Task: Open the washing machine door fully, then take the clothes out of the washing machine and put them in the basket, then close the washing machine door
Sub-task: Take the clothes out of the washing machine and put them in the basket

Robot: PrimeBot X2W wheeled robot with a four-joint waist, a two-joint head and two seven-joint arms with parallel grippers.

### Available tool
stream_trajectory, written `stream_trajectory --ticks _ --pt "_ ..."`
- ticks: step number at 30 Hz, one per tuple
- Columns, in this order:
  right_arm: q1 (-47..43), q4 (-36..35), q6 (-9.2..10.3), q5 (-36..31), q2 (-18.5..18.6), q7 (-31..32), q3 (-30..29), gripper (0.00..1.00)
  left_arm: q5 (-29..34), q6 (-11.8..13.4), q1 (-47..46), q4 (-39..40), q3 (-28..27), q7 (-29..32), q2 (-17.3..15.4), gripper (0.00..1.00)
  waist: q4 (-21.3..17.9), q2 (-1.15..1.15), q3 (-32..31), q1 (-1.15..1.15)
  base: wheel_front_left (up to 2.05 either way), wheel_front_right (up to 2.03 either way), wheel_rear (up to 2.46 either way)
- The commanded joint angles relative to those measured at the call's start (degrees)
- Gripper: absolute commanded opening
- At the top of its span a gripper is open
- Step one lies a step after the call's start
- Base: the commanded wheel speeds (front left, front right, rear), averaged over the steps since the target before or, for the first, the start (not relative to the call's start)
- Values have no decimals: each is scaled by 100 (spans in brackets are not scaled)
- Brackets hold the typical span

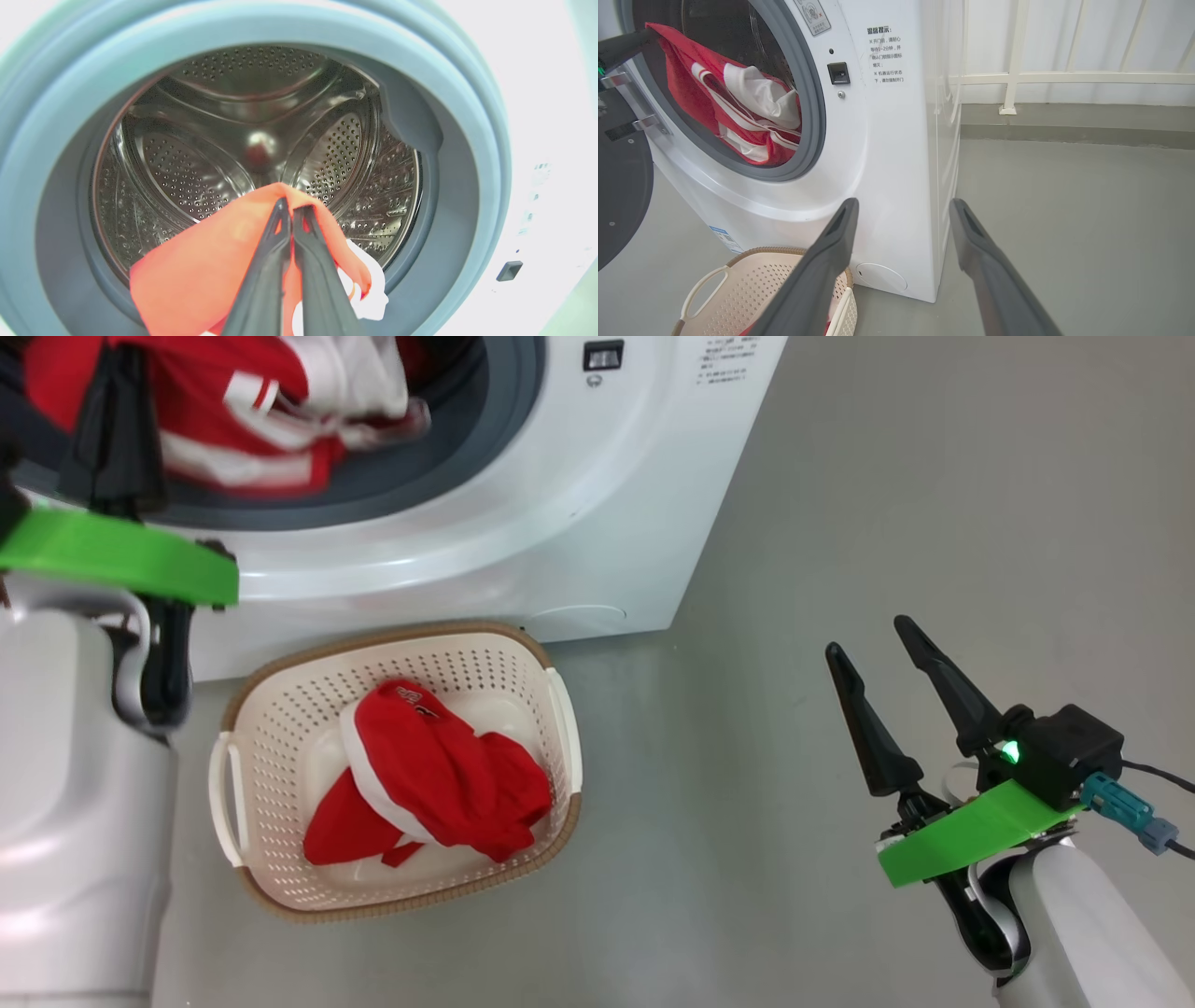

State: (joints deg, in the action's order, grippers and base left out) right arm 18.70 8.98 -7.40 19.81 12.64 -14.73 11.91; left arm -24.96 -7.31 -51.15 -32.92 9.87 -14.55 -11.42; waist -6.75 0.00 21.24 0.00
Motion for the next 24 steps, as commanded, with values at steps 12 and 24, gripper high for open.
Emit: stream_trajectory --ticks 12,24 --pt "-343 -173 -9 39 112 -27 7 100 -93 295 1434 2427 -362 49 -229 0 166 0 -349 0 0 0 0" --pt "-400 -244 -9 31 143 -27 -35 100 -35 765 2501 4492 -323 671 -324 0 214 0 -310 0 0 0 0"
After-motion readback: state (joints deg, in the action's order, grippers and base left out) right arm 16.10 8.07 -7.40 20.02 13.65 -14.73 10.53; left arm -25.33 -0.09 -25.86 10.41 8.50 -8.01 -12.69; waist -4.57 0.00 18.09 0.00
